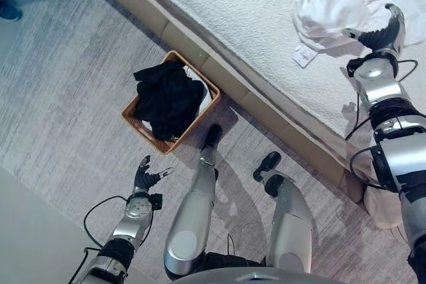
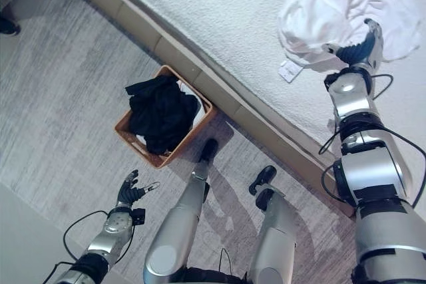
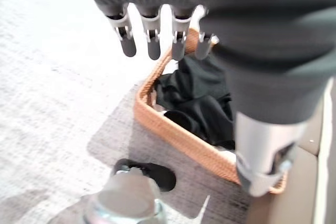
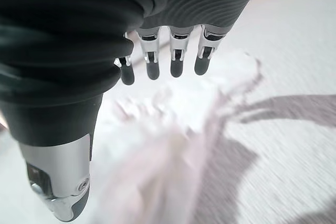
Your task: Pick up clothes into the bucket
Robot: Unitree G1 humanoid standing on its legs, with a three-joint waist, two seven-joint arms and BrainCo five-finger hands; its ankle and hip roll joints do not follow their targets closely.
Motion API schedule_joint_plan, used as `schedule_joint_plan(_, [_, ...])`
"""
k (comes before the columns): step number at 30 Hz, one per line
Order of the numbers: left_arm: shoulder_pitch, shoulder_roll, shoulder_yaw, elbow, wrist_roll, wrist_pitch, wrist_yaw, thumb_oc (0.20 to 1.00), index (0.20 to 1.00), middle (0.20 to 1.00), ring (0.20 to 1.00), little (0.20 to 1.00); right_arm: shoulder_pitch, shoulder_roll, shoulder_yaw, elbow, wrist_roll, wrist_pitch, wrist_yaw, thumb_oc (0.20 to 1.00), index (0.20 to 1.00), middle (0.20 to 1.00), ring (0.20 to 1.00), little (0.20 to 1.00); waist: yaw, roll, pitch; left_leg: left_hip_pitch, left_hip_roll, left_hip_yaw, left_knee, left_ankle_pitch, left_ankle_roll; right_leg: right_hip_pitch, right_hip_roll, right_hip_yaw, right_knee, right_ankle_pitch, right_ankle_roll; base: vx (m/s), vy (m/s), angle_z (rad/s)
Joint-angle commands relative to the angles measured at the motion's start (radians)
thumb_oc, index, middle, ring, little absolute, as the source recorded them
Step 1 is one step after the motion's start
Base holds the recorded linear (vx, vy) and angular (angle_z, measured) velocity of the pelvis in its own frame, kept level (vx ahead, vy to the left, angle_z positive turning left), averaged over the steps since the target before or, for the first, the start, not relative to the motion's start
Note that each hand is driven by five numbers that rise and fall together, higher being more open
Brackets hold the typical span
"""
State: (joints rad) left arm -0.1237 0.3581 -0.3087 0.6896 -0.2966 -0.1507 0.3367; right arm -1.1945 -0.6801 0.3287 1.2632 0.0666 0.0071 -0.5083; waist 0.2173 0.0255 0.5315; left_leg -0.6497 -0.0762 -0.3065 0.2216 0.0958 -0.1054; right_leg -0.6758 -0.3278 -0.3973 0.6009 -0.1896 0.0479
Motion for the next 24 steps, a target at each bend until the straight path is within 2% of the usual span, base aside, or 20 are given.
schedule_joint_plan(1, [-0.007,0.004,-0.040,-0.030,0.005,-0.034,-0.004,1.000,1.000,1.000,1.000,1.000,-0.045,-0.097,0.076,0.007,-0.037,0.006,0.000,1.000,1.000,1.000,1.000,1.000,0.001,0.049,-0.011,0.013,-0.020,-0.006,0.018,-0.058,0.049,0.049,0.007,0.036,-0.022,-0.003,0.074,0.01,-0.038,0.13])
schedule_joint_plan(6, [-0.024,-0.001,-0.085,-0.054,0.009,-0.039,-0.005,1.000,1.000,1.000,1.000,1.000,-0.087,-0.110,0.116,0.030,-0.061,0.009,0.001,1.000,1.000,1.000,1.000,1.000,0.015,0.067,-0.011,-0.003,-0.024,-0.024,-0.008,-0.037,0.049,0.021,-0.003,0.024,-0.009,-0.009,0.078,0.00,-0.012,0.07])
schedule_joint_plan(12, [-0.045,0.000,-0.099,-0.053,-0.002,-0.041,-0.032,1.000,1.000,1.000,1.000,1.000,-0.148,-0.126,0.235,0.090,-0.126,0.034,0.164,1.000,1.000,1.000,1.000,1.000,0.026,0.068,-0.011,-0.009,-0.028,-0.036,-0.021,-0.024,0.044,0.011,-0.010,0.021,-0.006,-0.007,0.080,0.00,-0.014,0.07])
schedule_joint_plan(13, [-0.046,0.001,-0.097,-0.052,-0.001,-0.040,-0.041,1.000,1.000,1.000,1.000,1.000,-0.159,-0.125,0.258,0.093,-0.134,0.037,0.197,0.768,0.768,0.768,0.768,0.768,0.024,0.067,-0.011,-0.010,-0.029,-0.038,-0.021,-0.022,0.042,0.014,-0.011,0.019,-0.010,-0.006,0.080,0.00,-0.027,0.03])
schedule_joint_plan(14, [-0.048,-0.001,-0.097,-0.051,0.002,-0.038,-0.049,1.000,1.000,1.000,1.000,1.000,-0.160,-0.122,0.262,0.101,-0.139,0.038,0.211,0.573,0.573,0.573,0.573,0.573,0.025,0.066,-0.011,-0.012,-0.031,-0.039,-0.021,-0.021,0.041,0.015,-0.011,0.018,-0.011,-0.006,0.080,-0.01,-0.021,0.04])
schedule_joint_plan(15, [-0.048,-0.002,-0.096,-0.048,-0.003,-0.038,-0.051,1.000,1.000,1.000,1.000,1.000,-0.173,-0.116,0.267,0.102,-0.133,0.039,0.208,0.429,0.429,0.429,0.429,0.429,0.024,0.064,-0.011,-0.012,-0.032,-0.038,-0.021,-0.021,0.042,0.016,-0.011,0.018,-0.011,-0.005,0.079,0.00,-0.009,0.03])
schedule_joint_plan(16, [-0.051,-0.008,-0.095,-0.048,-0.005,-0.036,-0.053,1.000,1.000,1.000,1.000,1.000,-0.168,-0.112,0.259,0.103,-0.131,0.035,0.195,0.200,0.200,0.200,0.200,0.200,0.023,0.063,-0.011,-0.013,-0.033,-0.037,-0.018,-0.023,0.043,0.014,-0.013,0.019,-0.012,-0.003,0.081,0.00,0.000,0.00])
schedule_joint_plan(24, [-0.061,-0.005,-0.093,-0.048,-0.001,-0.034,-0.039,1.000,1.000,1.000,1.000,1.000,-0.169,-0.103,0.241,0.042,-0.116,0.021,0.119,0.200,0.200,0.200,0.200,0.200,0.008,0.049,-0.011,0.007,-0.037,-0.011,-0.006,-0.037,0.045,0.043,-0.008,0.043,-0.045,0.022,0.087,-0.01,0.021,0.00])
